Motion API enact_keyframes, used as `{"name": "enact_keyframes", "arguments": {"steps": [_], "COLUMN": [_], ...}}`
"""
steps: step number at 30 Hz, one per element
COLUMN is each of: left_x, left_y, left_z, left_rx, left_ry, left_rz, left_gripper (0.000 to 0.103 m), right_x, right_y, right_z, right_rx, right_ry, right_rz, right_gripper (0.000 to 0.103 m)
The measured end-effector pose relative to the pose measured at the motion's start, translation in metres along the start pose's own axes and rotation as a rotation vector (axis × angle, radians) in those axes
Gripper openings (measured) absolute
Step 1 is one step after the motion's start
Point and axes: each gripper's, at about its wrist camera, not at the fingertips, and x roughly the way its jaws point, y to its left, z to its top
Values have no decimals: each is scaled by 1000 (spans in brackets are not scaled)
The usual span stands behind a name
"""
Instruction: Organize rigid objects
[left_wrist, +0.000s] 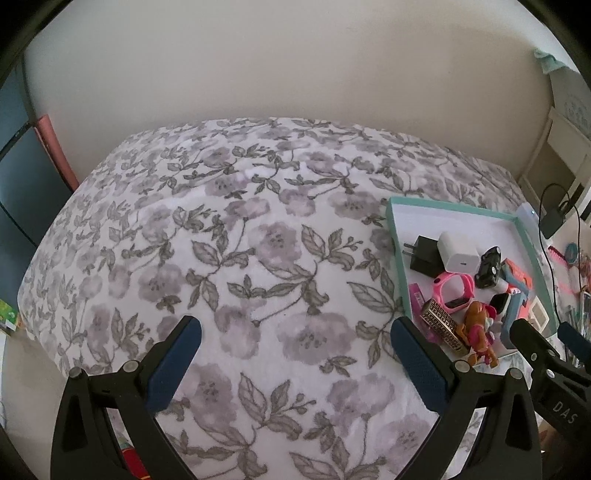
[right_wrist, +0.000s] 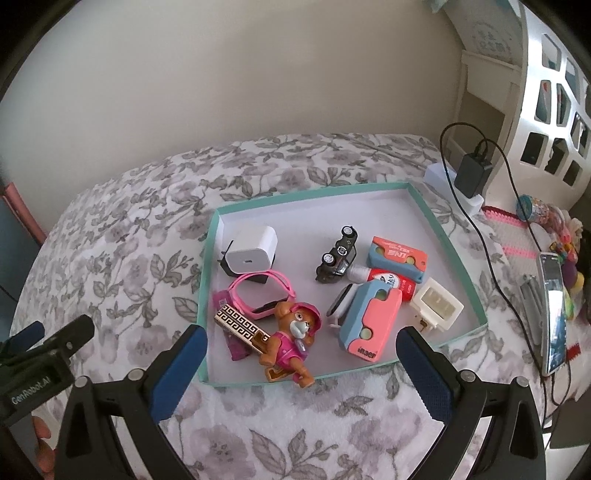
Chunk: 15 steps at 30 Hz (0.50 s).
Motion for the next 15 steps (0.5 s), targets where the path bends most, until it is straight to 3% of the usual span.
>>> {"name": "enact_keyframes", "arguments": {"steps": [15], "left_x": [10], "left_y": [9], "left_z": [-1], "left_rx": [-33], "left_ry": [46], "left_rz": [10], "left_gripper": [102], "right_x": [9], "right_y": [3], "right_z": [0], "right_rx": [-19], "right_ry": [23], "right_rz": [1], "right_gripper": [103]}}
